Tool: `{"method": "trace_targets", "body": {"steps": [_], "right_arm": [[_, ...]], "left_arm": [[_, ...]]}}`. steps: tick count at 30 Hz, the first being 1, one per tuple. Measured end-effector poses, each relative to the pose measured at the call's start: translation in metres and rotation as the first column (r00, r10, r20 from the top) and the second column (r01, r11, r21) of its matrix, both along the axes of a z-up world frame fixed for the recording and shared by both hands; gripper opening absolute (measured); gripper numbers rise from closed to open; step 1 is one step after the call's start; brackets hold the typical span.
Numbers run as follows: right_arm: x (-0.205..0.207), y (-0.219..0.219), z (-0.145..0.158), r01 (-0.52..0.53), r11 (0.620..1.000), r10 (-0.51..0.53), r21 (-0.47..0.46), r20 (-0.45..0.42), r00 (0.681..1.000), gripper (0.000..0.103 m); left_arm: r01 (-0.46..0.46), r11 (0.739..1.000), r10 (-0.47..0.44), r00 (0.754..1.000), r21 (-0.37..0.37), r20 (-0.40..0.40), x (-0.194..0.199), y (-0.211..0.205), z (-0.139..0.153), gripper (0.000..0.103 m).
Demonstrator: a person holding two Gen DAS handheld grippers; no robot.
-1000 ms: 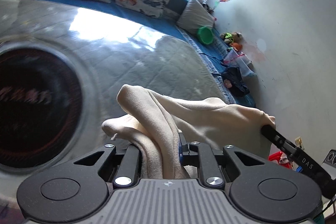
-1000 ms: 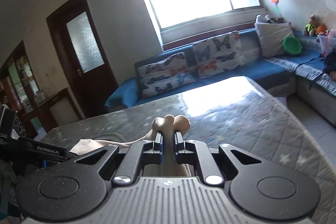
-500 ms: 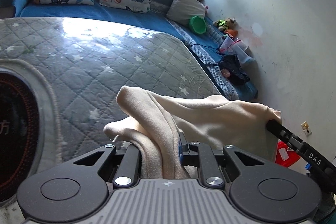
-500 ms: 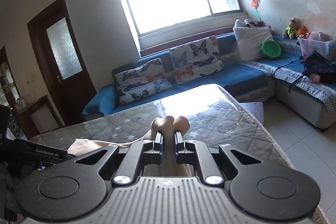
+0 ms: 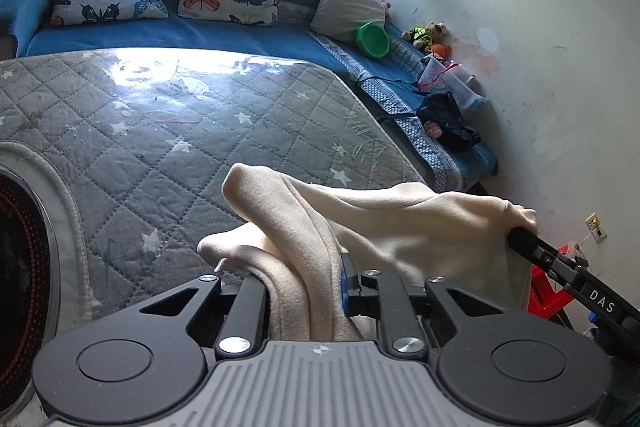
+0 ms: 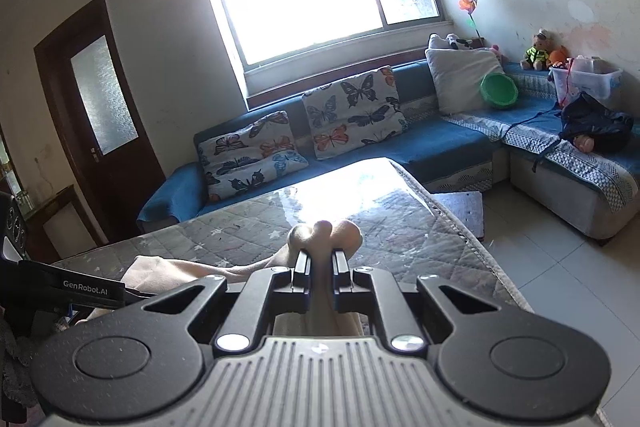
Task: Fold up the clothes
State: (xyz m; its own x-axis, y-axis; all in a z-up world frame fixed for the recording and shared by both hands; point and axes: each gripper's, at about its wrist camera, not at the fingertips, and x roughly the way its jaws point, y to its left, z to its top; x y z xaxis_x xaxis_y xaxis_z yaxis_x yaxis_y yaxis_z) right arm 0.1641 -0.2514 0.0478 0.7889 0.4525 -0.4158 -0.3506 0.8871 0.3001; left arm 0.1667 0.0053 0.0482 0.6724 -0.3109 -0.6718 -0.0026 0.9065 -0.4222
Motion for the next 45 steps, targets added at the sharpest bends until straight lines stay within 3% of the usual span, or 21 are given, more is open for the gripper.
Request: {"method": "trace_targets", "body": {"steps": [24,33,39,43,45], "right_arm": [[0.006,-0.003,-0.039,0.029,0.999,-0.032,-0.040,-0.083,0.996,0.009],[0.013,-0.004,-0.061,0.056,0.994,-0.069,-0.096,-0.137,0.988,0.009],[0.018,-0.004,-0.077,0.066,0.989,-0.090,-0.136,-0.177,0.980,0.010],[0.020,-0.004,-0.083,0.066,0.984,-0.096,-0.166,-0.181,0.979,0.018],[0.019,-0.004,-0.084,0.071,0.982,-0.103,-0.174,-0.180,0.978,0.021]], "left_arm": [[0.014,1.000,-0.012,0.997,0.028,-0.082,-0.002,-0.004,-0.030,0.019],[0.010,0.999,-0.006,0.993,0.034,-0.117,-0.005,0.000,-0.044,0.021],[0.009,0.999,-0.004,0.992,0.039,-0.128,-0.010,0.004,-0.054,0.026],[0.006,0.999,-0.002,0.993,0.036,-0.120,-0.013,0.007,-0.056,0.029],[0.003,0.999,0.002,0.993,0.038,-0.117,-0.014,0.008,-0.055,0.036]]}}
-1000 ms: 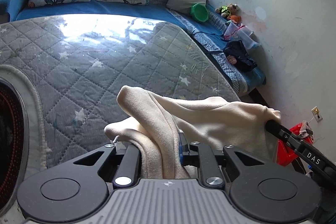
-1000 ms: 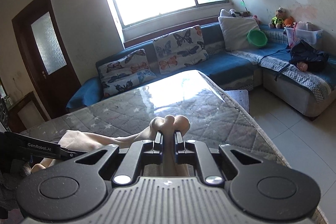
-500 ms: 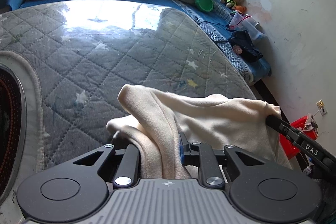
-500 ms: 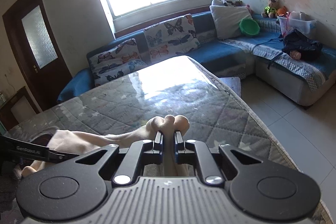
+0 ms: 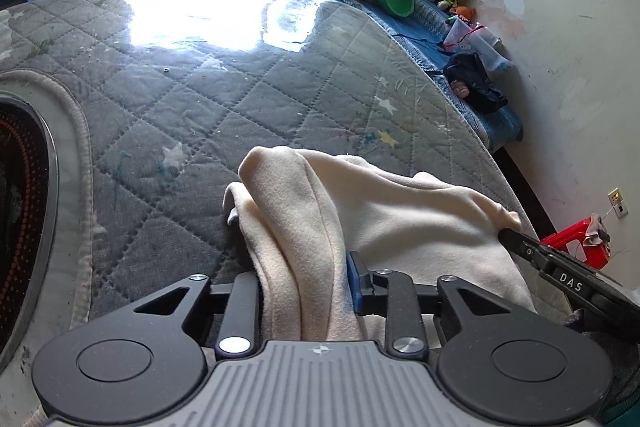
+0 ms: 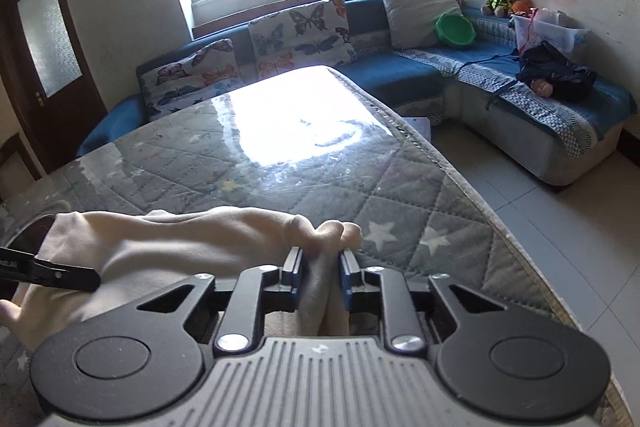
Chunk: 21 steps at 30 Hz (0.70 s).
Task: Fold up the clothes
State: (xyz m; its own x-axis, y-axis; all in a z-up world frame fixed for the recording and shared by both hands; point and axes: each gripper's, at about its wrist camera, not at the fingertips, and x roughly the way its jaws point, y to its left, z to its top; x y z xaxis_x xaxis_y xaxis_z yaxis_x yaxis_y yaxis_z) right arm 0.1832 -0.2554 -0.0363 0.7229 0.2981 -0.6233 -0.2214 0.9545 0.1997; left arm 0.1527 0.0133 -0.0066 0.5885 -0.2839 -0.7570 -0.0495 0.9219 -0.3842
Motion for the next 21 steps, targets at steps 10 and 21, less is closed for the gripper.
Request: {"method": "trace_targets", "body": {"steps": [10,21], "right_arm": [[-0.014,0.006,0.003,0.016,0.998,-0.013,-0.068,0.042,0.999,0.052],[-0.045,0.030,0.016,-0.070,0.990,0.083,-0.120,0.110,0.990,0.075]], "left_arm": [[-0.064,0.997,0.063,0.998,0.047,0.015,-0.006,0.016,0.004,0.056],[-0.121,0.989,0.120,0.993,0.082,0.017,-0.008,0.019,0.004,0.068]]}}
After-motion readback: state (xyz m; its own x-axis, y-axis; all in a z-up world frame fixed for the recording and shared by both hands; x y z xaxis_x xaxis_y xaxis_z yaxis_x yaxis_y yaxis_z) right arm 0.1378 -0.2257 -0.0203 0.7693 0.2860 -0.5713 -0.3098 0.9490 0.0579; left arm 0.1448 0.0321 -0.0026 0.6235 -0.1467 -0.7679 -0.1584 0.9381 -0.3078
